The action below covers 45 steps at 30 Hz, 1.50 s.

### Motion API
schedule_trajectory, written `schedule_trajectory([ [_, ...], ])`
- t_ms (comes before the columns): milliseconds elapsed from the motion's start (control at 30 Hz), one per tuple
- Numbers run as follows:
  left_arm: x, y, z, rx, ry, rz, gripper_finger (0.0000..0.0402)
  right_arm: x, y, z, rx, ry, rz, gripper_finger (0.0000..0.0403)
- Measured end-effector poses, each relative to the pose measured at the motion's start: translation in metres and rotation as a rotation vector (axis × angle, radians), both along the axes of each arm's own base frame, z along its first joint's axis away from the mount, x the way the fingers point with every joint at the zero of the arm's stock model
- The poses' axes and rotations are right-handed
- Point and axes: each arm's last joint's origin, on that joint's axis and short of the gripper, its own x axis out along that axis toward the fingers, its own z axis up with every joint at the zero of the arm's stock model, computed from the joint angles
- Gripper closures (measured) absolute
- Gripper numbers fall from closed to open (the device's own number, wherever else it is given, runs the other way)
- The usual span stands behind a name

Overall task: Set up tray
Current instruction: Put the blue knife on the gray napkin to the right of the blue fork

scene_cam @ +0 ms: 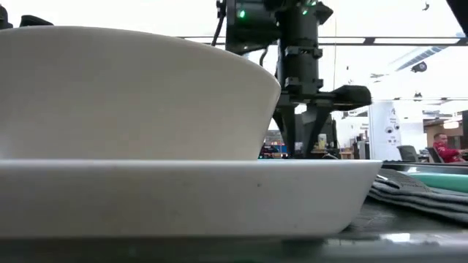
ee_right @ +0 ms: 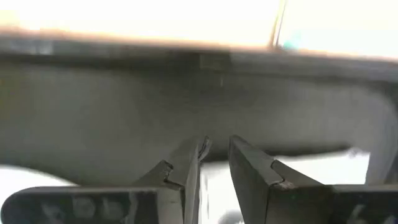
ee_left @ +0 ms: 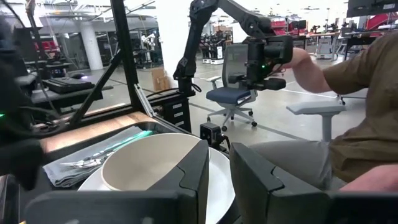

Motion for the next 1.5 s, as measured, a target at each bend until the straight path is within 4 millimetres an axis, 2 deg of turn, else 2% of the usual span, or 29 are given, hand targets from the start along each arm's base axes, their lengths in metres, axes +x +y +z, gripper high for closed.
schedule_trajectory([
  [300, 0.0, 0.0, 0.0, 0.0, 0.0, 0.0, 0.0354, 0.001, -0.046, 0.003, -0.009, -0.002, 0.03, 0.0312],
  [567, 0.0, 0.0, 0.0, 0.0, 0.0, 0.0, 0.0354, -0.006, -0.075, 0.003, -0.016, 0.007, 0.056, 0.0321],
  [933, 0.0, 0.0, 0.0, 0.0, 0.0, 0.0, 0.0354, -0.028, -0.092, -0.004, -0.019, 0.021, 0.052, 0.0328],
  [1233, 0.0, 0.0, 0.0, 0.0, 0.0, 0.0, 0.0354, -0.035, -0.105, -0.012, -0.029, -0.025, 0.062, 0.0319],
  [1500, 0.0, 0.0, 0.0, 0.0, 0.0, 0.0, 0.0354, -0.035, -0.106, -0.013, -0.028, -0.03, 0.063, 0.032],
])
